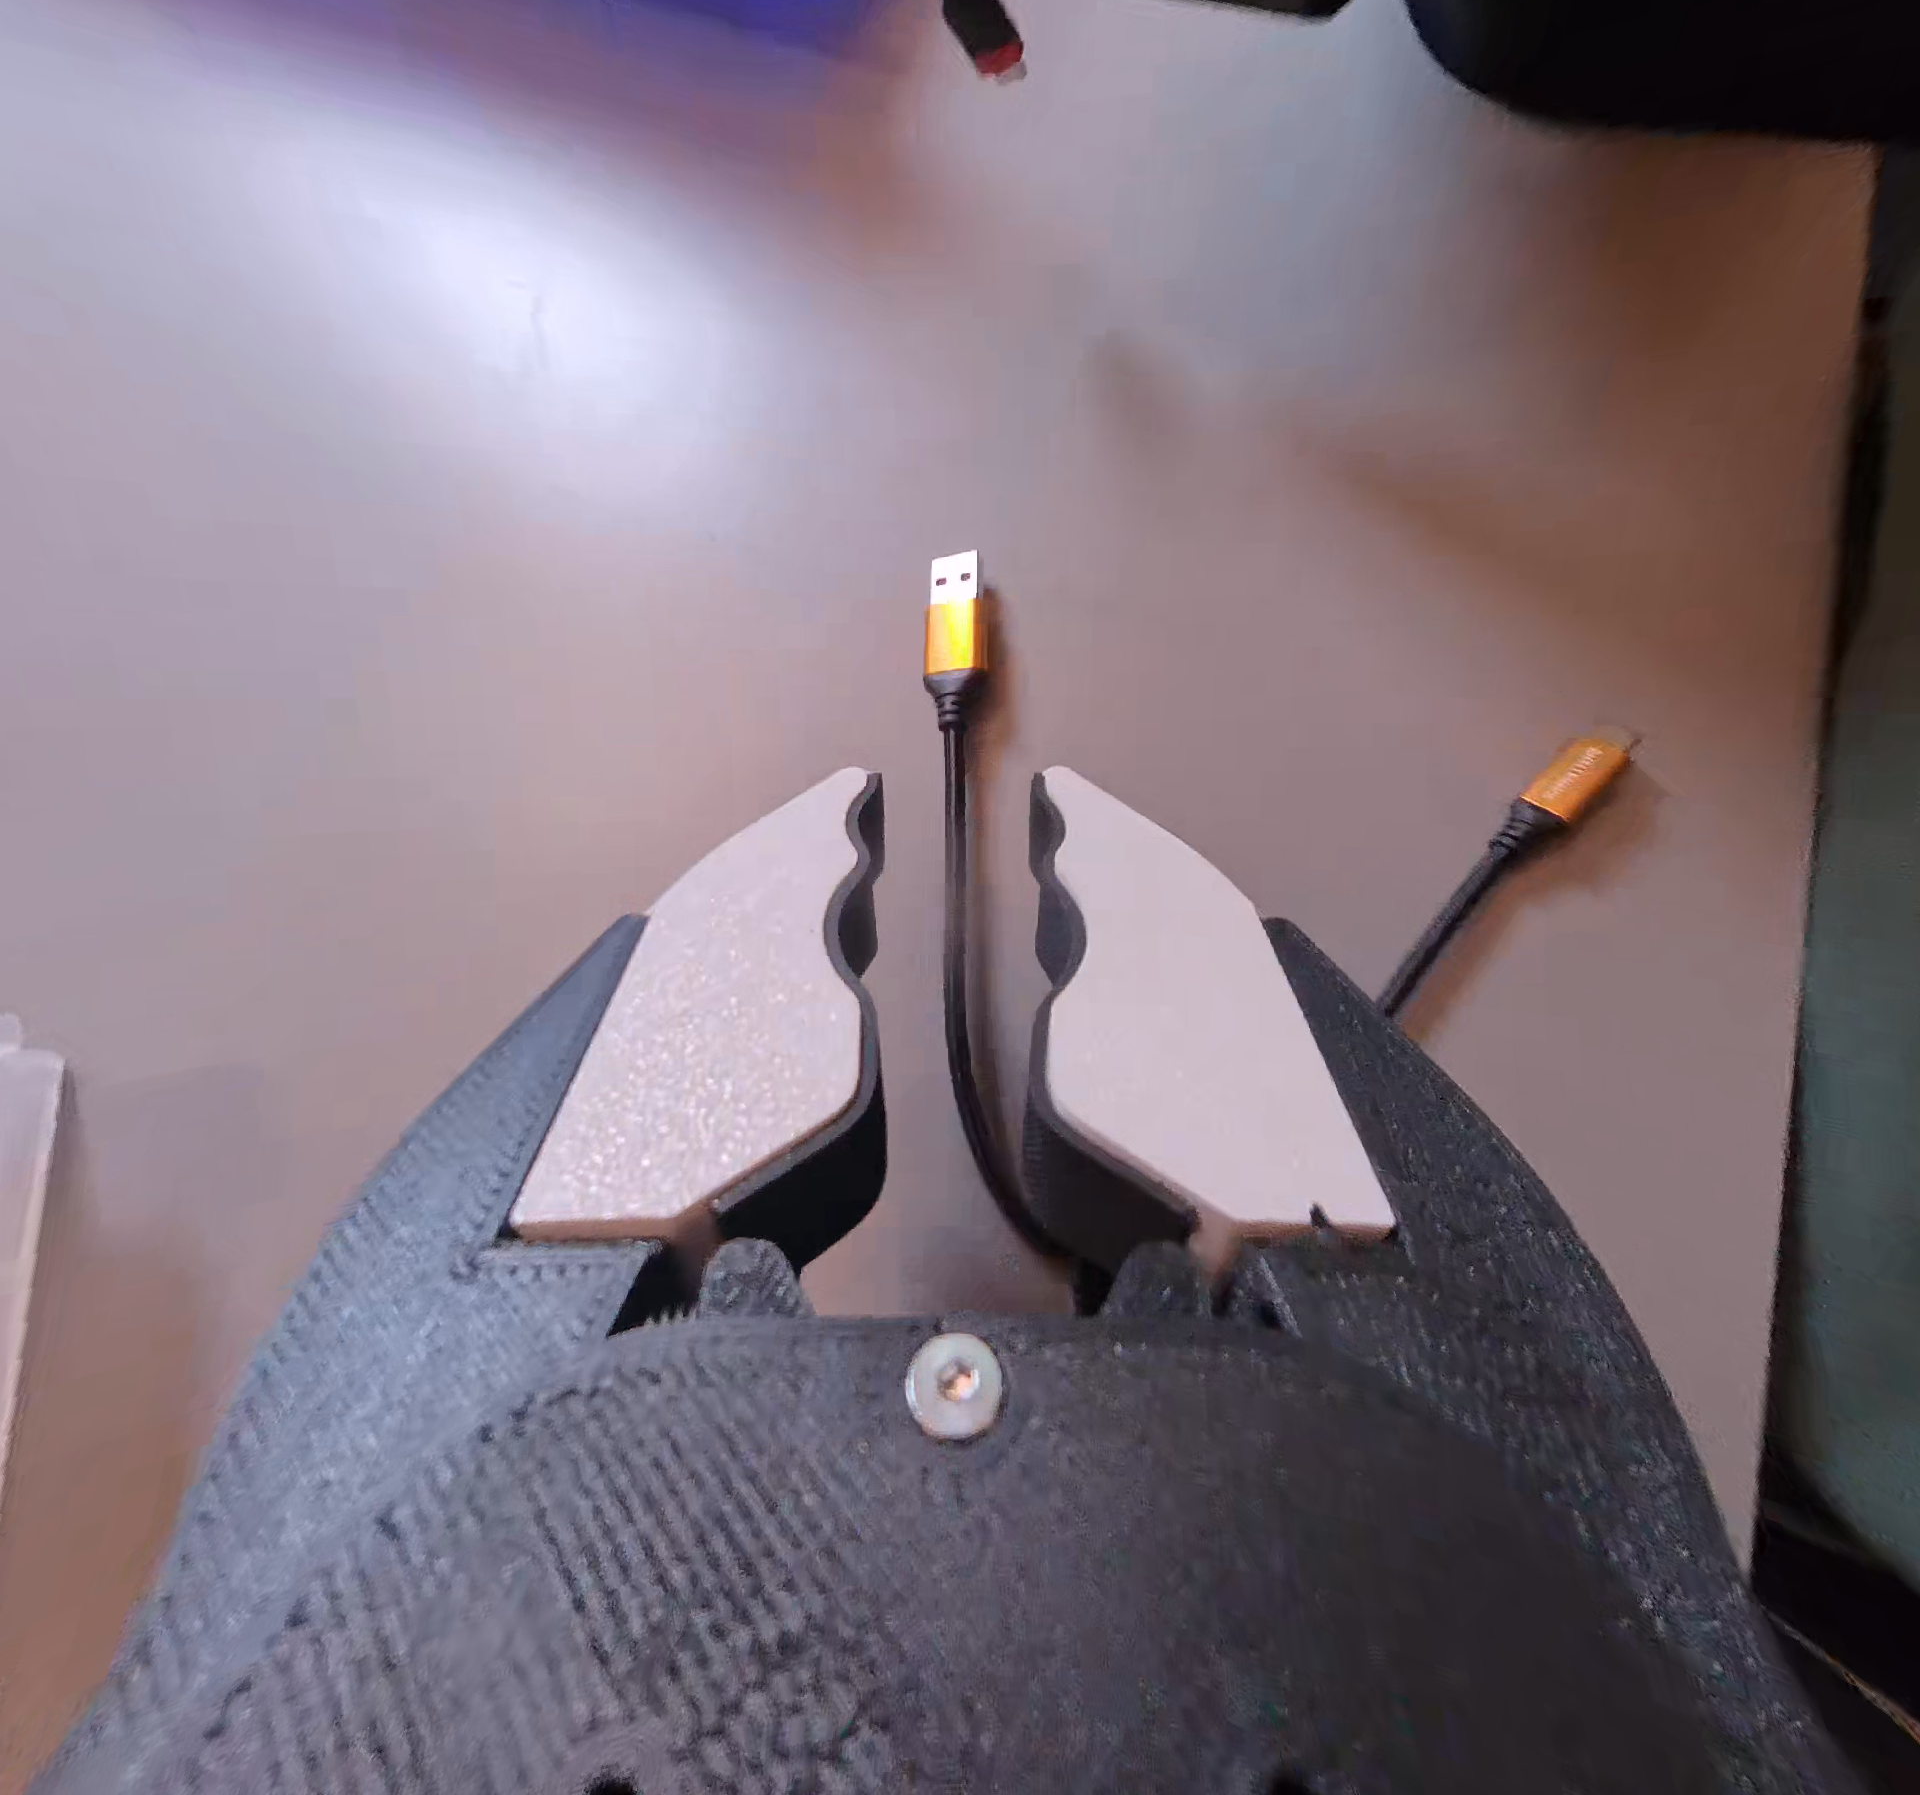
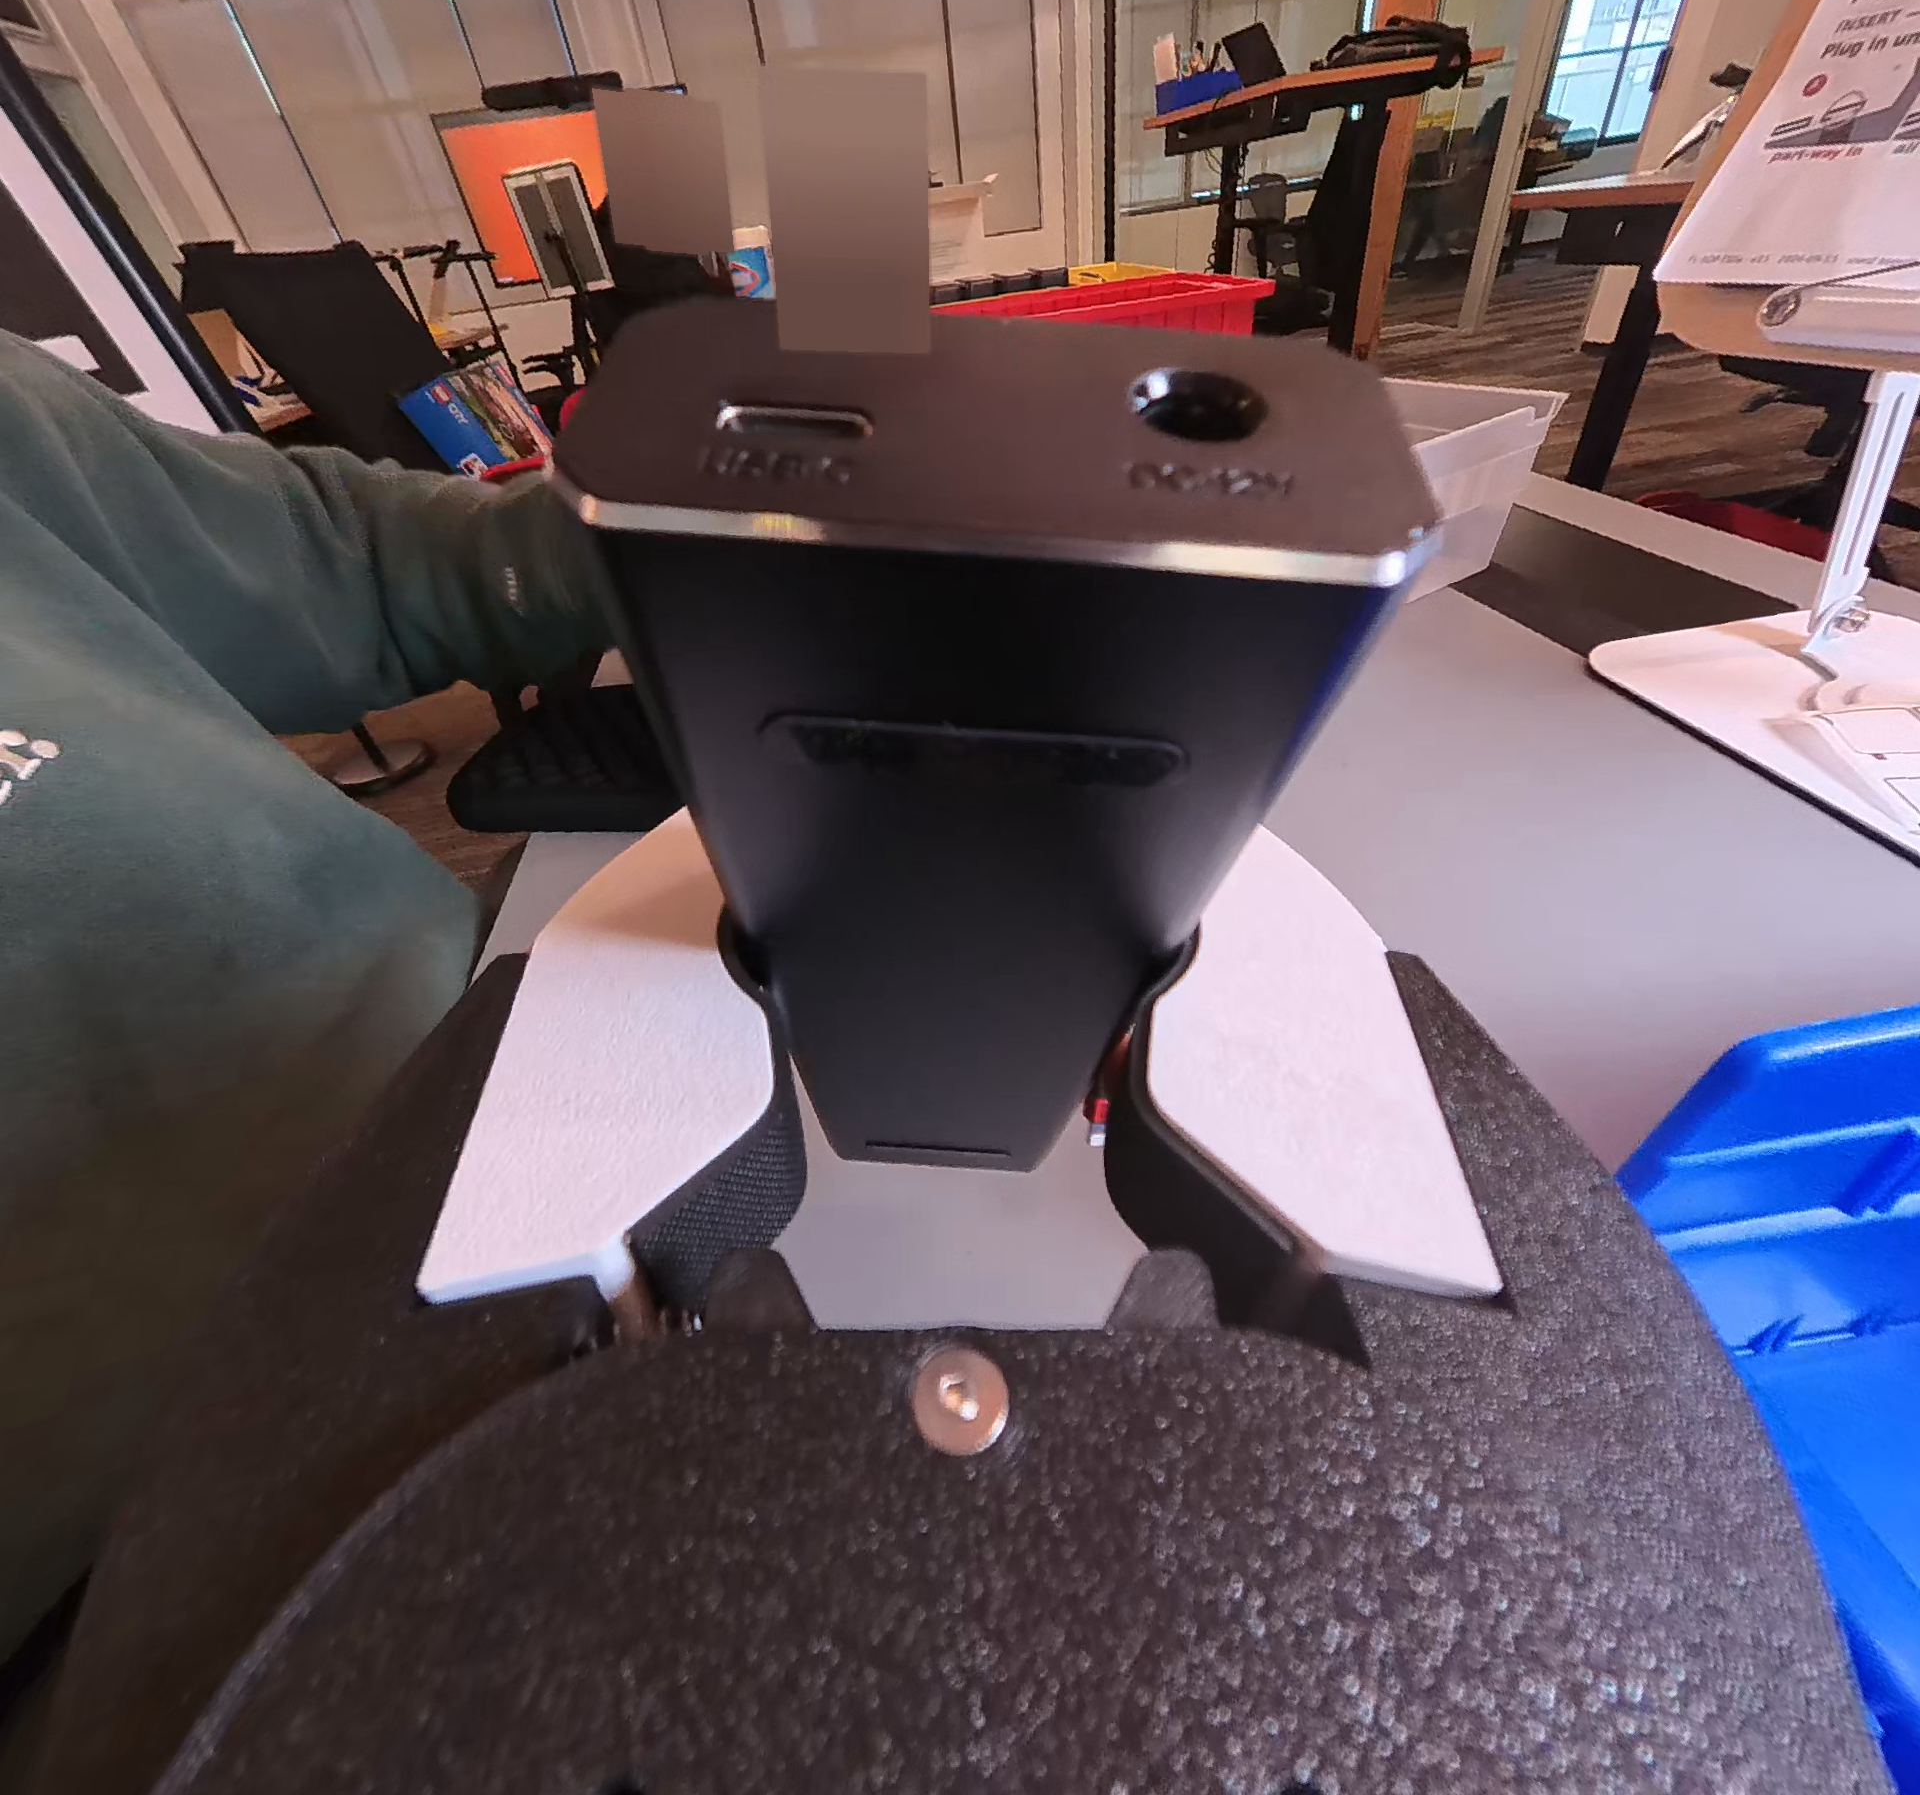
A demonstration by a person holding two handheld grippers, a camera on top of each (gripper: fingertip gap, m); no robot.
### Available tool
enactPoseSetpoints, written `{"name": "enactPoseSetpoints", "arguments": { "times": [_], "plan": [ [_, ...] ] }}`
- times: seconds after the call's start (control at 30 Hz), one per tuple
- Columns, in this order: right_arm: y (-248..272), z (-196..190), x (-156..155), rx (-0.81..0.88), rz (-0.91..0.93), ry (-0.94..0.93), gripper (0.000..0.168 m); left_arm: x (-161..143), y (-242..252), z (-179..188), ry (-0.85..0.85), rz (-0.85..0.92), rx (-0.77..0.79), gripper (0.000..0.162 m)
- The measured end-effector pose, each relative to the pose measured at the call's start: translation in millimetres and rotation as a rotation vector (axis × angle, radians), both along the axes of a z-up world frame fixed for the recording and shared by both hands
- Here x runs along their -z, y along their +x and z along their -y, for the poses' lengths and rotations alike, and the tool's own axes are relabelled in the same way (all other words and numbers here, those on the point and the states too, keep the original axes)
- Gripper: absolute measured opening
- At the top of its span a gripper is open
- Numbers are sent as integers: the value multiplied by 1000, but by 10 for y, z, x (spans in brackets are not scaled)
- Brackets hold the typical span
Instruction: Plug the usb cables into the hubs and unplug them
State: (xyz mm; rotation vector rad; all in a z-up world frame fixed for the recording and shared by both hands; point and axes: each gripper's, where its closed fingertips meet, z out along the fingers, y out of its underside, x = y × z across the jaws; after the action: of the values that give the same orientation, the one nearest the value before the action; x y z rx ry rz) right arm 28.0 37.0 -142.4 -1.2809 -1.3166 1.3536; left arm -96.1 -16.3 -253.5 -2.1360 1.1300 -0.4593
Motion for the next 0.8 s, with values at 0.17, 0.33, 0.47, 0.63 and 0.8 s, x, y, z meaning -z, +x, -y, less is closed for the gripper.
{"name": "enactPoseSetpoints", "arguments": {
  "times": [0.17,0.33,0.47,0.63,0.8],
  "plan": [
    [17,-2,12,-13,-4,-3,72,292,242,-176,10,-123,64,23],
    [40,-18,21,-15,-7,-7,72,274,419,-196,42,-130,205,14],
    [65,-26,6,-16,-18,-9,72,-207,747,-9,10,336,329,14],
    [68,-30,18,-22,-18,-17,72,-519,799,86,42,505,396,14],
    [66,-19,25,-27,-18,-16,72,-509,801,99,33,507,396,14]
  ]
}}
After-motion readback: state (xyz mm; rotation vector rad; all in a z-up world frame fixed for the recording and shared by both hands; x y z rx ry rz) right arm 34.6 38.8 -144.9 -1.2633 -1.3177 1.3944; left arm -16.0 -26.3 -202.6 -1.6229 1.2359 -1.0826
